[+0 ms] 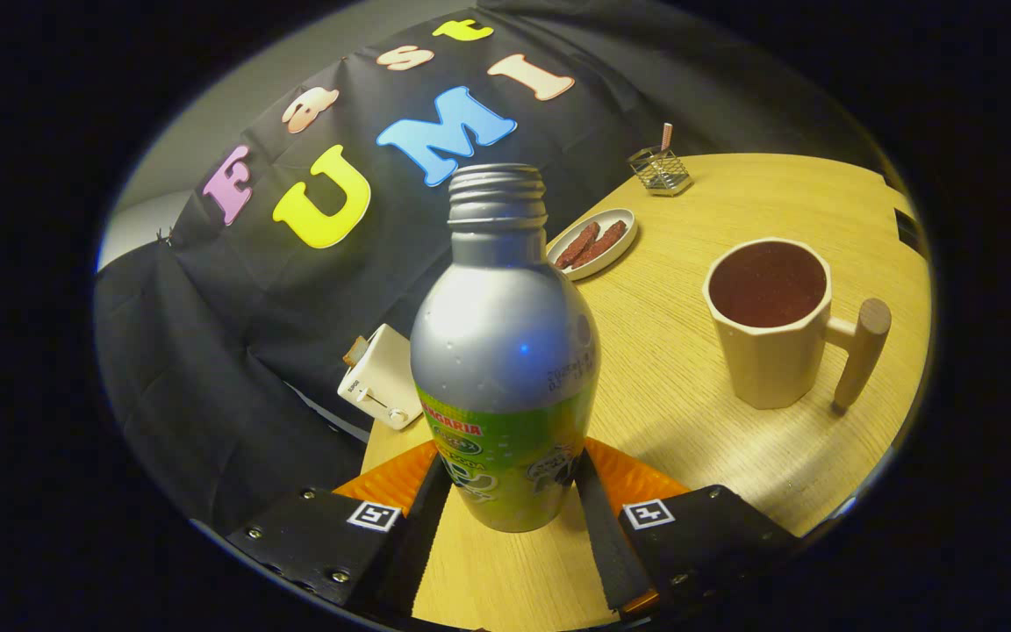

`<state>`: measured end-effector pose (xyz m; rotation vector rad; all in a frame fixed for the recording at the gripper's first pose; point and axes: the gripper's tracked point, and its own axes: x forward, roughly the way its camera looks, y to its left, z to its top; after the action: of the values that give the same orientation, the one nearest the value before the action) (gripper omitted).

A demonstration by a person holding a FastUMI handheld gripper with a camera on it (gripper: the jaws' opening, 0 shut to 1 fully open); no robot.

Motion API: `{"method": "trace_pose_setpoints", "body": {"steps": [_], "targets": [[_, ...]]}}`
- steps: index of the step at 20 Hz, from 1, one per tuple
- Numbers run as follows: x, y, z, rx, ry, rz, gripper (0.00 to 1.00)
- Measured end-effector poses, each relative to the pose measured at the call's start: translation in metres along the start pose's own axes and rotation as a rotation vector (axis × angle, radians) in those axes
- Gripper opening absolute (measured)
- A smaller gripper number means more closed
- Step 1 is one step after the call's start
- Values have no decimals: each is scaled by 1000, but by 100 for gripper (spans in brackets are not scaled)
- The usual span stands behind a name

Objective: Take the bottle from table, then pour the juice into the cup, finally place the bottle on the coaster

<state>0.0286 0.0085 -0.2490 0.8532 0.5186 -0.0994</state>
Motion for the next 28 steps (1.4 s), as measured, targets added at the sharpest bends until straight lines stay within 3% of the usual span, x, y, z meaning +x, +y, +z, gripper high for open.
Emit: {"method": "trace_pose_setpoints", "body": {"steps": [14,28], "targets": [[5,-16,-7,308,96,45,77],[9,-1,0,632,134,134,77]]}}
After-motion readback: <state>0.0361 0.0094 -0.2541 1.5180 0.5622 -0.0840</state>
